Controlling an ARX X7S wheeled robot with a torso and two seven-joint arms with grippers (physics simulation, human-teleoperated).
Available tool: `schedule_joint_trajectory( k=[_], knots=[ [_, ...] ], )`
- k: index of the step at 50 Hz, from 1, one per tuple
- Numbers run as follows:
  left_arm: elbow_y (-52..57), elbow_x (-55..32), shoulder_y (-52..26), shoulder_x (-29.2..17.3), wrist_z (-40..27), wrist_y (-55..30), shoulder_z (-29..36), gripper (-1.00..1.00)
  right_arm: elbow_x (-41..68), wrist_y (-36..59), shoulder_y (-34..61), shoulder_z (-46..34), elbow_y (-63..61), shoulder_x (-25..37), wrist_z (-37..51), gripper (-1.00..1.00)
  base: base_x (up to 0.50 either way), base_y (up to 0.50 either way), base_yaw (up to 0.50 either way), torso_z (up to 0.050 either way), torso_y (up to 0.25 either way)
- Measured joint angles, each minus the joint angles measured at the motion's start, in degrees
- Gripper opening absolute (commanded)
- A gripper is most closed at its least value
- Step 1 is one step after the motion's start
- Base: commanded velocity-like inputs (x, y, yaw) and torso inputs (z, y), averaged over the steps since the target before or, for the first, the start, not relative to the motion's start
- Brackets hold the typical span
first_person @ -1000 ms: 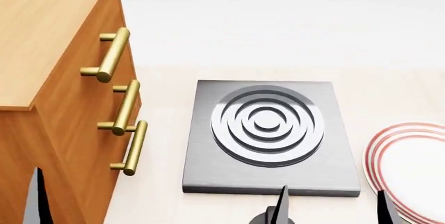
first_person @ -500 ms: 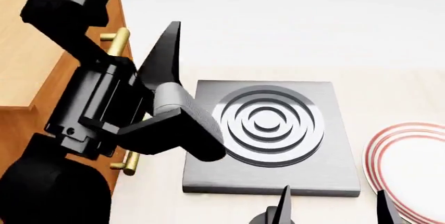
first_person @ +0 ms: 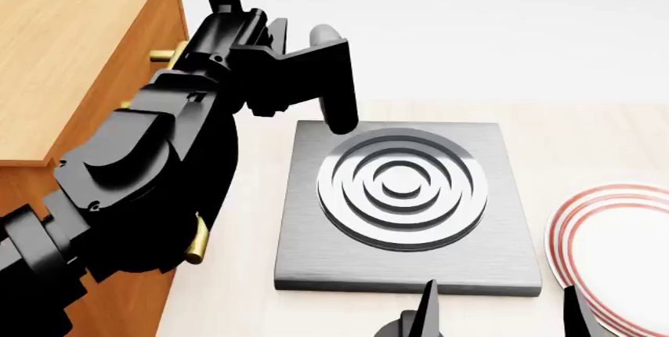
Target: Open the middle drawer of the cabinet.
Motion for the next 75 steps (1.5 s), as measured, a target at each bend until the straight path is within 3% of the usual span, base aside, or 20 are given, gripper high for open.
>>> schedule_joint_trajectory(
  k=[8,20,51,75],
  knots=[
    [-7.5,-9.0,-3.3,0.2,-2.8,-1.2,7.2,1.0,1.4,-0.2,0.1,0.3,0.1,0.4,0.1,1.0,0.0,0.0,0.0,0.0,0.0],
    [-12.5,-13.7,-5.8,0.2,-5.5,-2.3,11.2,1.0,2.9,-0.2,0.6,0.4,0.6,0.9,0.2,1.0,0.0,0.0,0.0,0.0,0.0],
    [-8.5,-15.1,-6.5,0.3,-11.3,1.0,13.1,1.0,3.8,-0.3,1.2,-0.7,1.3,1.6,0.5,1.0,0.0,0.0,0.0,0.0,0.0],
    [-6.2,-14.7,-2.0,0.3,-13.2,1.4,13.2,1.0,4.2,-0.7,1.5,-1.3,1.7,2.2,0.9,1.0,0.0,0.0,0.0,0.0,0.0]
  ],
)
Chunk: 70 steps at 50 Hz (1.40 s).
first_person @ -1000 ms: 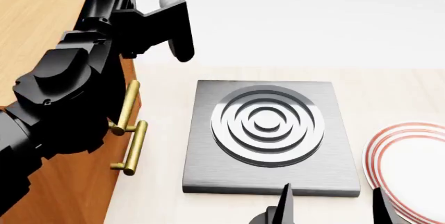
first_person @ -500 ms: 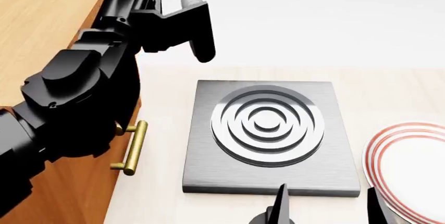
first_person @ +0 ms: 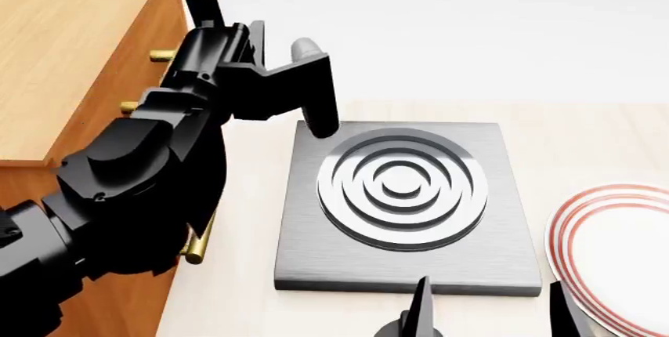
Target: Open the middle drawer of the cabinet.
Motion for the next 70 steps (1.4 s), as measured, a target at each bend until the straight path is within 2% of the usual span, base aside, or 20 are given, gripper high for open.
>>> schedule_joint_trajectory(
  k=[25,70],
  knots=[
    [-0.1,-1.9,5.3,0.0,-0.9,1.4,-0.1,1.0,-0.2,-0.2,0.1,-0.5,0.0,0.5,0.8,1.0,0.0,0.0,0.0,0.0,0.0],
    [-1.8,2.6,12.6,0.0,-3.1,2.8,0.2,1.0,0.2,-0.7,0.4,-1.5,0.4,1.6,1.7,1.0,0.0,0.0,0.0,0.0,0.0]
  ],
)
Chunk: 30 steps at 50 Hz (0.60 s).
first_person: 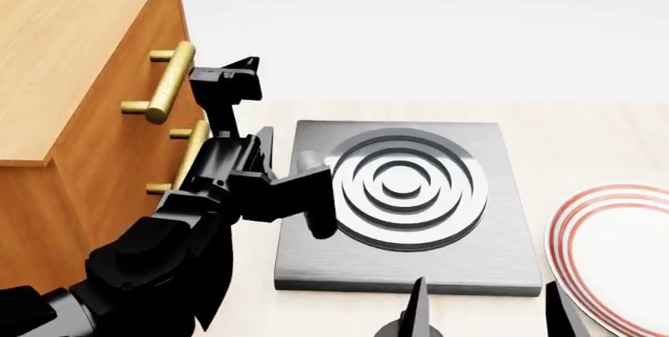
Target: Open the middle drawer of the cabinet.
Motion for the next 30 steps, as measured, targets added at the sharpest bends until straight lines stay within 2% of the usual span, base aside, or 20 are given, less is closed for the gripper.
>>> schedule_joint_trajectory(
  k=[30],
  knots=[
    [-3.0,0.5,3.9,0.0,-2.3,1.9,0.0,1.0,0.0,-0.1,0.3,-0.8,0.1,0.6,0.5,1.0,0.0,0.0,0.0,0.0,0.0]
  ],
)
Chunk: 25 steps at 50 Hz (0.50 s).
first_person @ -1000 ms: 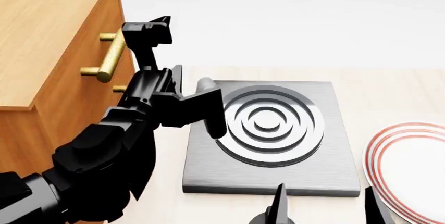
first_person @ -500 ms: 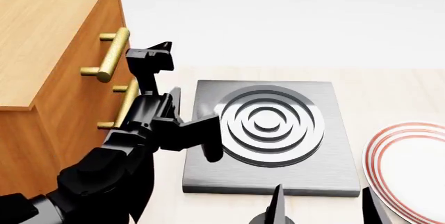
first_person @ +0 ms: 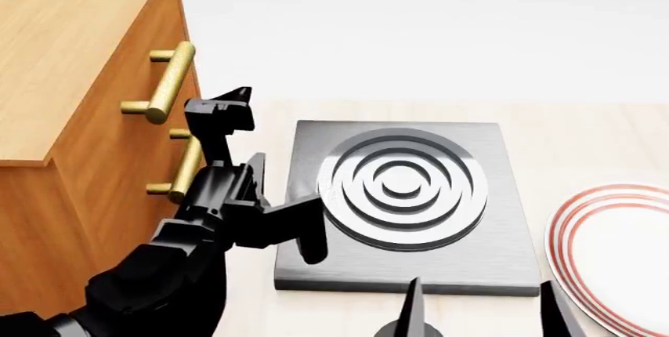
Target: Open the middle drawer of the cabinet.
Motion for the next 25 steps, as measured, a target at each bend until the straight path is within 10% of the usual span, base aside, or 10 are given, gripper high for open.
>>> schedule_joint_trajectory(
  k=[25],
  knots=[
    [-2.9,-0.9,1.5,0.0,-1.8,1.0,-0.1,1.0,-0.1,-0.2,0.3,-0.7,0.3,0.4,0.3,1.0,0.0,0.0,0.0,0.0,0.0]
  ],
)
